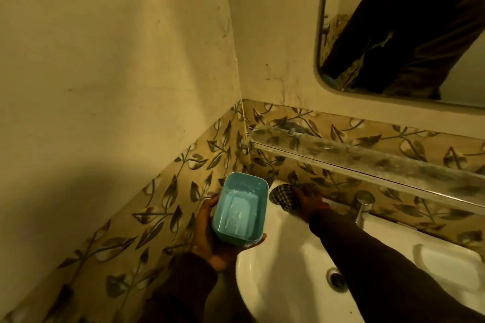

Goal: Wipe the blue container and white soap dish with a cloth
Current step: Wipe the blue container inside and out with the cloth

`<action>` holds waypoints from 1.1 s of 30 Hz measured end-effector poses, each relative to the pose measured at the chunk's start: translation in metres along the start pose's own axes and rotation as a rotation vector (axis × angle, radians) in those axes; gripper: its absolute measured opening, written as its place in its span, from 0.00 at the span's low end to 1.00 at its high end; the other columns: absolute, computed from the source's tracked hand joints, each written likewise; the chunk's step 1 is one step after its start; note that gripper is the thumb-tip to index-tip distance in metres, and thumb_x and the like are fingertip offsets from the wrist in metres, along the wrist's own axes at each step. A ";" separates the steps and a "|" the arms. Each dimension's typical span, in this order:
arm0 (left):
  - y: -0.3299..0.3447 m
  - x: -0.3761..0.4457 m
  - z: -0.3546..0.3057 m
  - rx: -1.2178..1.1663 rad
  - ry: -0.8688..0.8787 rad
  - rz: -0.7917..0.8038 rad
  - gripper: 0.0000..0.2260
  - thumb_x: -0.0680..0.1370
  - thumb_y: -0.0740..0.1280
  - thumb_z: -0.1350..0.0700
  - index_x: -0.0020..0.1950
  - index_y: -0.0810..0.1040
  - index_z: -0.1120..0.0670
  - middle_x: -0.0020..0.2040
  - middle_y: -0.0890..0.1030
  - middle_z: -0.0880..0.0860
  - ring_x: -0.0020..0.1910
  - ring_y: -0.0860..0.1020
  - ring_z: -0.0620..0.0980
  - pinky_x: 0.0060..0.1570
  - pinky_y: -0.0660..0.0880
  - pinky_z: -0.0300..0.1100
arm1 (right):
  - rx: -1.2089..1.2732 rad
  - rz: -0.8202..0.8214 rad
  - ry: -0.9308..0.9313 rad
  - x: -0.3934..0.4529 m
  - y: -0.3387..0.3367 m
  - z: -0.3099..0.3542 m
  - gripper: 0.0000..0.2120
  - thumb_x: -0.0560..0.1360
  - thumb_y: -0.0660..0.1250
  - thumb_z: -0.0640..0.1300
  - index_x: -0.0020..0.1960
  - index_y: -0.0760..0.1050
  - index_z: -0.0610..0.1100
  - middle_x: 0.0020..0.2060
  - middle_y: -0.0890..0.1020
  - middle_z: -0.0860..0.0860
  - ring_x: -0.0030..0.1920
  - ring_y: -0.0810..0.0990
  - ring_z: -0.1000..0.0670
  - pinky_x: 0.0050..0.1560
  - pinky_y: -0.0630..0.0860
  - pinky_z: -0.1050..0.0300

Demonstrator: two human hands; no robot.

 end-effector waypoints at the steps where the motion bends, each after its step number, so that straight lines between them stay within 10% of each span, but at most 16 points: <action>1: 0.008 -0.001 -0.002 0.010 -0.039 0.022 0.22 0.77 0.63 0.47 0.69 0.75 0.53 0.59 0.82 0.61 0.53 0.82 0.63 0.50 0.80 0.62 | 0.008 0.002 0.021 0.002 0.004 -0.003 0.39 0.74 0.63 0.62 0.77 0.47 0.52 0.77 0.48 0.44 0.76 0.45 0.35 0.74 0.52 0.39; 12: 0.030 0.000 -0.018 0.095 -0.073 0.199 0.30 0.71 0.66 0.41 0.68 0.79 0.58 0.62 0.80 0.64 0.57 0.80 0.65 0.65 0.70 0.67 | 0.302 -0.202 -0.007 -0.020 -0.012 0.007 0.20 0.74 0.68 0.51 0.64 0.73 0.47 0.63 0.74 0.42 0.62 0.72 0.40 0.62 0.72 0.44; 17: 0.049 0.001 -0.015 0.094 0.032 0.221 0.24 0.69 0.69 0.43 0.59 0.84 0.56 0.54 0.84 0.61 0.48 0.84 0.60 0.50 0.81 0.54 | 0.964 -0.338 -0.158 -0.103 -0.046 0.028 0.05 0.73 0.64 0.44 0.49 0.75 0.50 0.38 0.83 0.45 0.31 0.78 0.48 0.28 0.76 0.45; 25: 0.091 -0.006 0.031 0.122 -0.045 0.237 0.25 0.71 0.66 0.35 0.54 0.87 0.52 0.54 0.86 0.60 0.46 0.85 0.61 0.45 0.81 0.57 | 1.200 -0.658 -0.326 -0.240 -0.154 0.012 0.12 0.76 0.62 0.42 0.54 0.75 0.57 0.44 0.84 0.55 0.41 0.82 0.56 0.38 0.81 0.60; 28: 0.119 -0.020 0.063 0.148 -0.109 0.307 0.24 0.72 0.66 0.36 0.55 0.87 0.51 0.55 0.86 0.61 0.46 0.86 0.62 0.44 0.81 0.58 | 0.961 -0.634 -0.334 -0.268 -0.184 0.006 0.12 0.76 0.65 0.44 0.56 0.75 0.57 0.43 0.84 0.52 0.41 0.82 0.53 0.38 0.80 0.58; 33: 0.167 -0.051 0.113 0.171 -0.189 0.447 0.23 0.76 0.63 0.37 0.61 0.84 0.51 0.61 0.83 0.62 0.57 0.83 0.63 0.53 0.80 0.60 | -0.113 -0.624 -0.121 -0.286 -0.184 0.018 0.21 0.74 0.64 0.55 0.66 0.68 0.54 0.56 0.80 0.50 0.56 0.77 0.48 0.53 0.77 0.51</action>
Point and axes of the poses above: each hand's wrist, its own x-axis towards the middle knuckle, its own y-axis out of the palm, z = x × y, the point moved 2 cm from there along x, towards the middle knuckle
